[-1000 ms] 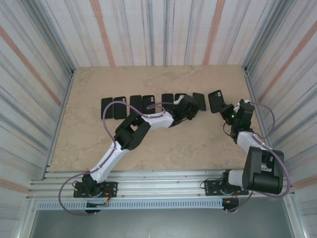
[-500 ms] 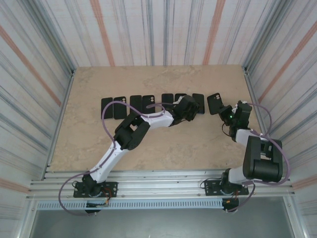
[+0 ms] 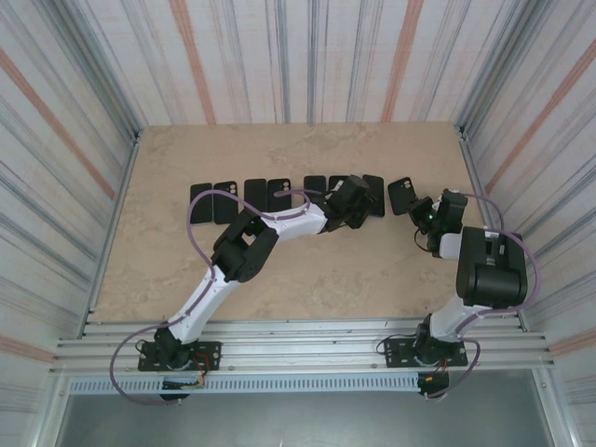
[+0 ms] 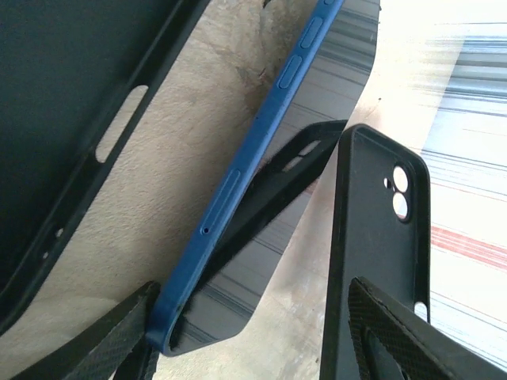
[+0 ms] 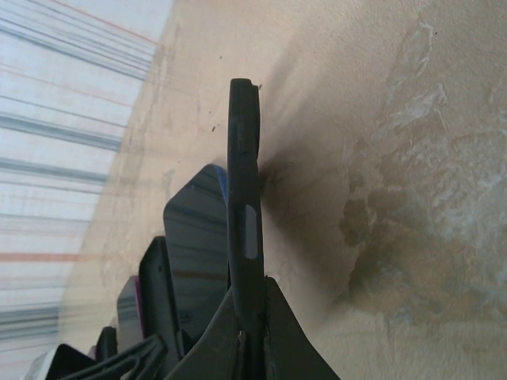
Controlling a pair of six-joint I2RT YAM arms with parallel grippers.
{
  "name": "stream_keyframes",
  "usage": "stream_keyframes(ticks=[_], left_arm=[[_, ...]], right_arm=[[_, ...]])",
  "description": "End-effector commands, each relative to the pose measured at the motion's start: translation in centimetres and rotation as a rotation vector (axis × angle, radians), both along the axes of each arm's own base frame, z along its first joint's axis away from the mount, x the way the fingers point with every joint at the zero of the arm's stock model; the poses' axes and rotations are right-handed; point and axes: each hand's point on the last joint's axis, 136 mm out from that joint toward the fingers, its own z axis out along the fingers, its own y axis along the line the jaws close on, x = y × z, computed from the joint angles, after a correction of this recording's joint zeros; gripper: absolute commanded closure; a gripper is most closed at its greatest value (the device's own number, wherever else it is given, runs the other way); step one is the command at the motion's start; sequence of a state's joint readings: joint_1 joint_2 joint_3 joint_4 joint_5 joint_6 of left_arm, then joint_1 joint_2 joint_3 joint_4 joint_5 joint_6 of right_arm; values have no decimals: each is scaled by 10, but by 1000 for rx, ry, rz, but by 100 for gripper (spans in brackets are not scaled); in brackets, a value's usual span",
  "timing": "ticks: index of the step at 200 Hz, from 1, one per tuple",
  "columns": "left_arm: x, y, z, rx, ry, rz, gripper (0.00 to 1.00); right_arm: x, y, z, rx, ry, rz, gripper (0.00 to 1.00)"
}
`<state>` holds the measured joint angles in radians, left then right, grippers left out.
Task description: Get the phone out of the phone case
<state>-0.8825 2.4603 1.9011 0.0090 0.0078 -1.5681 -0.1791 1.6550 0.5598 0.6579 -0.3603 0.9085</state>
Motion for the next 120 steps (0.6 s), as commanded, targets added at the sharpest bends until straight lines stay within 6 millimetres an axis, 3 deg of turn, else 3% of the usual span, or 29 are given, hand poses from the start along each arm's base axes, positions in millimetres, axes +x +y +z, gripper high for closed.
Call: stream_keyframes(ticks=[1, 85, 120], left_arm=[[1, 4, 37, 12, -39, -23, 36], [4, 8, 43, 37, -60, -43, 35], [3, 10, 43, 38, -59, -44, 35]], right_arm=[[18, -7, 9, 5, -51, -19, 100], [29, 2, -16, 61, -29, 20, 89], [25, -1, -18, 34, -17, 17, 69]])
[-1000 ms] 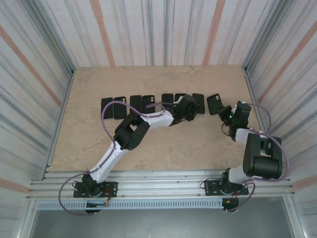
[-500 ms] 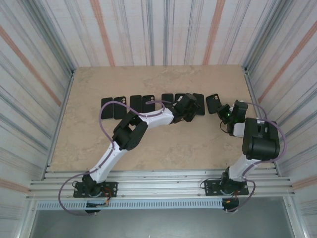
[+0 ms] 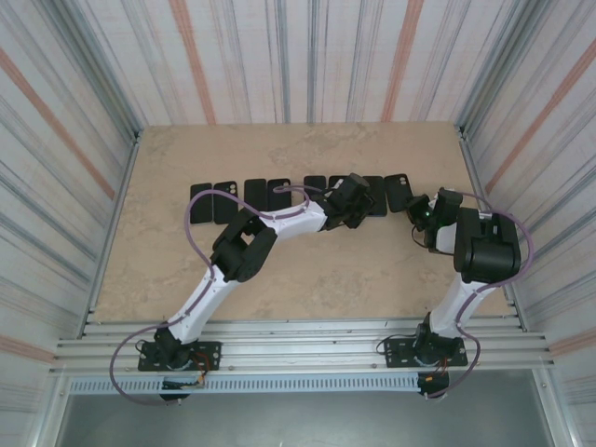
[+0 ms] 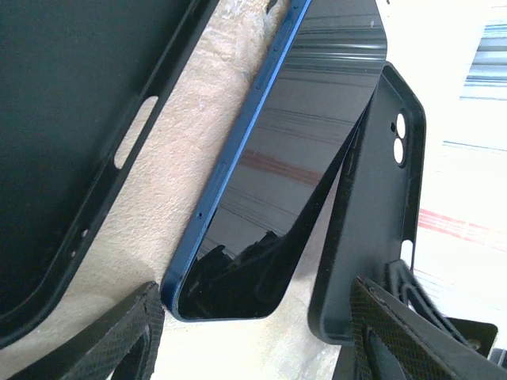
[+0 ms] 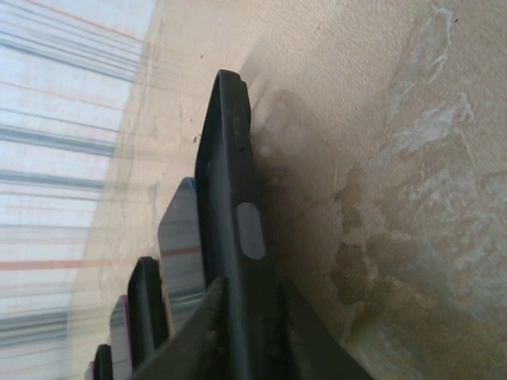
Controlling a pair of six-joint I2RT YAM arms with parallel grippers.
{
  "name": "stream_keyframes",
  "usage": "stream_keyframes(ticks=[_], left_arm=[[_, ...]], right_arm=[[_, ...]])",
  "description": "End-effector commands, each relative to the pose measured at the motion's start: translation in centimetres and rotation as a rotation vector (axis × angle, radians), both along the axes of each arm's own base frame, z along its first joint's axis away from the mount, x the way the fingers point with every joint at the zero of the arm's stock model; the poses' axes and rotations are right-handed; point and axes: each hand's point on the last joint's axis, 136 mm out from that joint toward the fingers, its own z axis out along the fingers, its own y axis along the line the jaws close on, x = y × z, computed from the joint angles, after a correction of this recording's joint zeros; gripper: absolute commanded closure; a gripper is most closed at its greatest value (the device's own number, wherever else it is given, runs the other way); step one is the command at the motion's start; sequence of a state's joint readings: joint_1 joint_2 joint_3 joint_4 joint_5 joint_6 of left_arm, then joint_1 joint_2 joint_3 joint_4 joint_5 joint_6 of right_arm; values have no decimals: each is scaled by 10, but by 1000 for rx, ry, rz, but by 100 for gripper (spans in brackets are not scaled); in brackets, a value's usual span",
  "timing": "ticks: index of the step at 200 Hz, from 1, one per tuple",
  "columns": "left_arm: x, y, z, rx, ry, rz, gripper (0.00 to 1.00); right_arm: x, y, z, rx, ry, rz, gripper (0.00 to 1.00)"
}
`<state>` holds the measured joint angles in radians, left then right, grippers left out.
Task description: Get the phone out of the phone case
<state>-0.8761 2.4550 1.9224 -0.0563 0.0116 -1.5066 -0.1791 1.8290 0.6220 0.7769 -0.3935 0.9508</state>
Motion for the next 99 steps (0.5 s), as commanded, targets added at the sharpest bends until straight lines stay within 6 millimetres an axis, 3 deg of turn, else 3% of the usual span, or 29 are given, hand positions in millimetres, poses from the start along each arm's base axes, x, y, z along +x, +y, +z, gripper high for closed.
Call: stream_keyframes(ticks=[1, 43, 99], left_arm=[[3, 4, 43, -21, -47, -11, 35], [4, 8, 60, -16, -94, -24, 35], [3, 19, 89, 10, -166, -37, 34]], right_arm=[[2, -2, 4, -17, -16, 8, 68], [-1, -2, 8, -35, -8, 22, 50], [-10, -12, 11, -148, 30, 2, 39]])
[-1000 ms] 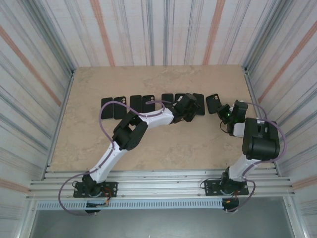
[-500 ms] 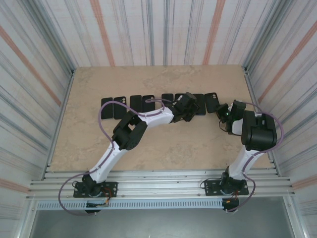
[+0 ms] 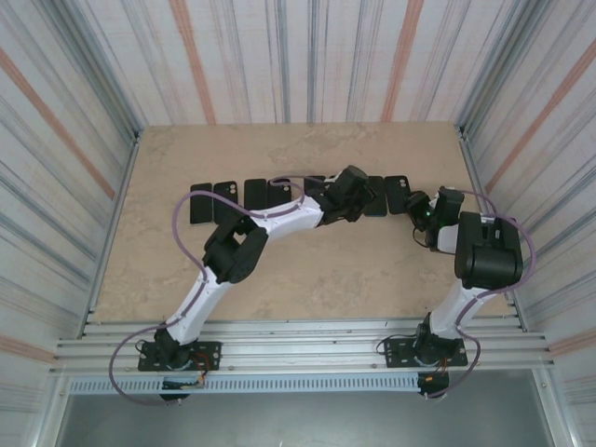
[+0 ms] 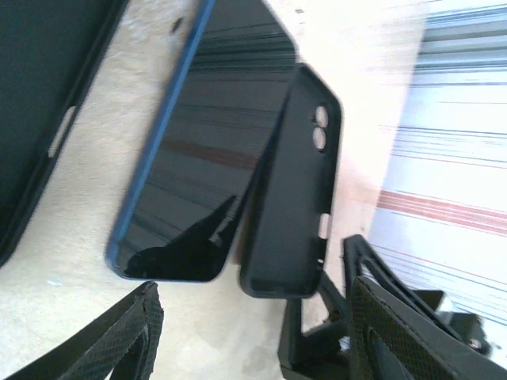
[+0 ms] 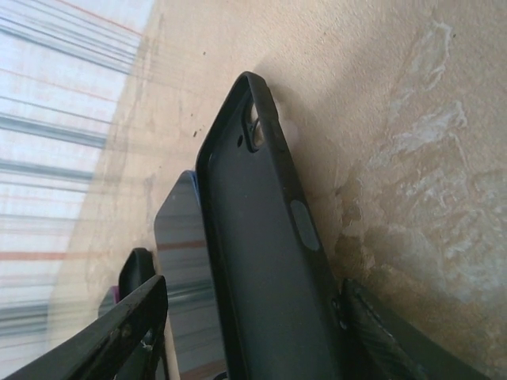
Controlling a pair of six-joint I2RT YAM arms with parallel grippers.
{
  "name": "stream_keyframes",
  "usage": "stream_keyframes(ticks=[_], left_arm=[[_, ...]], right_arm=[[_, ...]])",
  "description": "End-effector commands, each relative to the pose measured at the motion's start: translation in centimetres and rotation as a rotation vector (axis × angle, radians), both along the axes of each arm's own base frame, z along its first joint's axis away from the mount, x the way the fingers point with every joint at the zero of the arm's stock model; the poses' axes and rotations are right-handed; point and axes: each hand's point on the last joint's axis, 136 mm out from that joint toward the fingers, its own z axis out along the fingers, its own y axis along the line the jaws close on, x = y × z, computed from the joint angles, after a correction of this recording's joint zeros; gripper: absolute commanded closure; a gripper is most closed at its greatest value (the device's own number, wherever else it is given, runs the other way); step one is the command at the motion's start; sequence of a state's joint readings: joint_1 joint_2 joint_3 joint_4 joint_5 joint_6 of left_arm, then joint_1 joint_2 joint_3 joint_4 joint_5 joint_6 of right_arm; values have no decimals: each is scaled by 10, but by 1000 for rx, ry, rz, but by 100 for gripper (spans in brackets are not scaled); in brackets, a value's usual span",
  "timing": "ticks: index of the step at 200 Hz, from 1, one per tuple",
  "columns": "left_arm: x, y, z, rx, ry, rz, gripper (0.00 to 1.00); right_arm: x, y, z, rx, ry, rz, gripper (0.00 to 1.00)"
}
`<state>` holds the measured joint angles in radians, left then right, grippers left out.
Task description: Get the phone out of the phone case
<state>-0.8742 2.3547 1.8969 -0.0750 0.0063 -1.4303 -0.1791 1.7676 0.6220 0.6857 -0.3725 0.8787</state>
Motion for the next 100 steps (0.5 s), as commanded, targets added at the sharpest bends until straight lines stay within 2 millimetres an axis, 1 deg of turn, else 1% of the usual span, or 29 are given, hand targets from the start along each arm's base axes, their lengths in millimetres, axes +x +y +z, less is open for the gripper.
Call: stream_keyframes(ticks=[1, 19, 32, 52, 66, 71, 80, 87, 88, 90, 100], left_arm=[[4, 14, 41, 11, -81, 2, 34], [4, 18, 53, 21, -120, -6, 33], [3, 23, 61, 40, -149, -13, 33], [3, 32, 72, 71, -192, -27, 31], [0, 36, 82, 103, -241, -78, 30], [-1, 38, 87, 121, -266, -105, 28], [-4, 41, 96, 161, -315, -162, 27], [-6, 44, 95, 202, -351, -214, 26], [-7, 45, 102, 198, -365, -218, 26], [-8, 46, 109, 201, -386, -231, 25], [-12, 52, 119, 236, -449, -296, 22]], right_arm=[[-4, -10, 5, -83, 15, -14, 39], [-7, -14, 9, -119, 26, -20, 36], [-10, -15, 12, -148, 38, -13, 32], [-13, -18, 15, -171, 43, -20, 31], [-13, -19, 20, -180, 35, -16, 30], [-13, -18, 23, -183, 32, -11, 27], [-13, -15, 32, -198, 23, 5, 25], [-13, -12, 41, -217, 11, 24, 25], [-13, -11, 42, -220, 9, 28, 25], [-13, -10, 44, -225, 6, 37, 25], [-13, -2, 58, -252, -12, 79, 23]])
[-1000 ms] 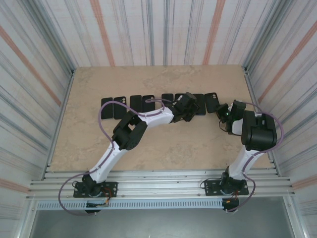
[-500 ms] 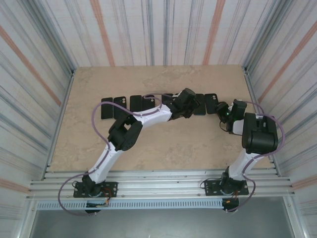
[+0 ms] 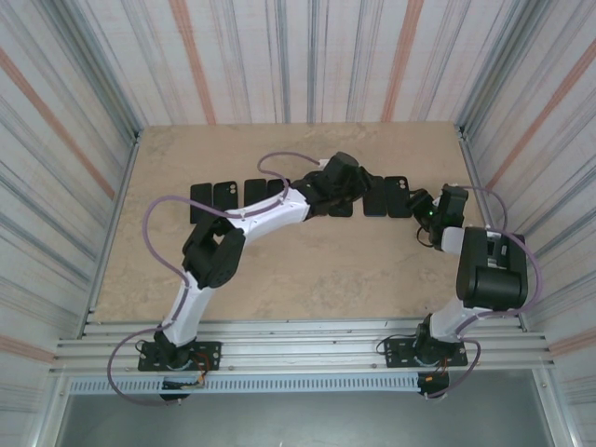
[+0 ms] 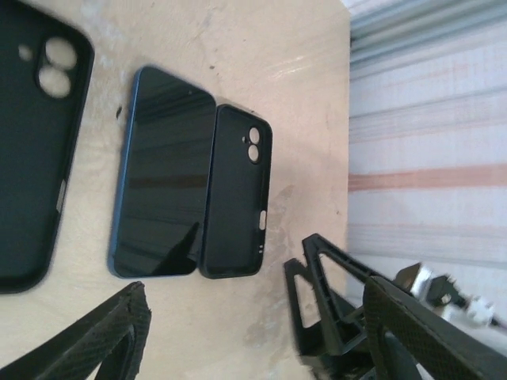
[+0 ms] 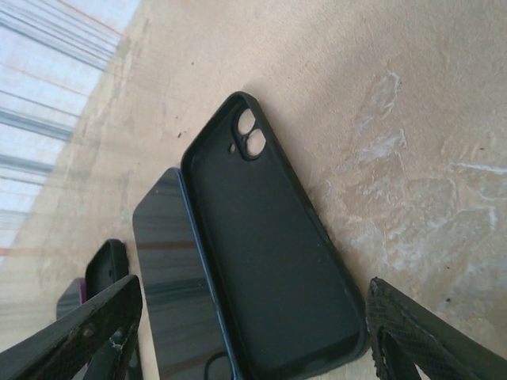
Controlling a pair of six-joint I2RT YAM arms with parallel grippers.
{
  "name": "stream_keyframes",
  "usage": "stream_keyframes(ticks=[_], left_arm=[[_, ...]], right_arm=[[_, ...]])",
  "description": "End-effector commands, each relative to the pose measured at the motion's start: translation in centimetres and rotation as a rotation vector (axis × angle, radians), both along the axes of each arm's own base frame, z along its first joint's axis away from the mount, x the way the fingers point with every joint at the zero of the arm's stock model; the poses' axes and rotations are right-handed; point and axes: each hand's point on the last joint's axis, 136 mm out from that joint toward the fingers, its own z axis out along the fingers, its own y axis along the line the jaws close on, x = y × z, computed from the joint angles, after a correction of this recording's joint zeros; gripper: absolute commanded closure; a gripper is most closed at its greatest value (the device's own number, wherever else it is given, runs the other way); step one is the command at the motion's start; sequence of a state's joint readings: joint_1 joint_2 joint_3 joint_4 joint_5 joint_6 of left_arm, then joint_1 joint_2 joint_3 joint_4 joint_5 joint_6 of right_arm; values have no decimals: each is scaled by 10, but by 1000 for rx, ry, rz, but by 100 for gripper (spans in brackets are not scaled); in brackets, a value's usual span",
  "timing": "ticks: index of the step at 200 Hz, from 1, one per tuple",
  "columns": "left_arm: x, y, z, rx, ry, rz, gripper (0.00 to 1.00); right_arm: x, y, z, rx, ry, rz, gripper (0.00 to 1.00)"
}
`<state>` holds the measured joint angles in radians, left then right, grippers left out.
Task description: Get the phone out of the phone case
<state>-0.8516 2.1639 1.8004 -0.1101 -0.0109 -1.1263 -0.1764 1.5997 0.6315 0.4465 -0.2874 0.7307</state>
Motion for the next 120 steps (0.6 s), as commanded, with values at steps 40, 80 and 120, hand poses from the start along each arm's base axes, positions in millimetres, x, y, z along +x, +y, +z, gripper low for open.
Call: stream_keyframes(ticks=[40, 80, 120], left_arm=[[-15, 60, 61, 371, -400, -366, 11], [-23, 123, 60, 460, -472, -430, 1], [-24, 210, 28, 626, -477, -369, 1]], right_arm=[[-5, 53, 79, -145, -112, 300, 20], [-26, 64, 95, -296, -181, 373, 1], [-37, 43, 86, -518, -164, 352, 1]])
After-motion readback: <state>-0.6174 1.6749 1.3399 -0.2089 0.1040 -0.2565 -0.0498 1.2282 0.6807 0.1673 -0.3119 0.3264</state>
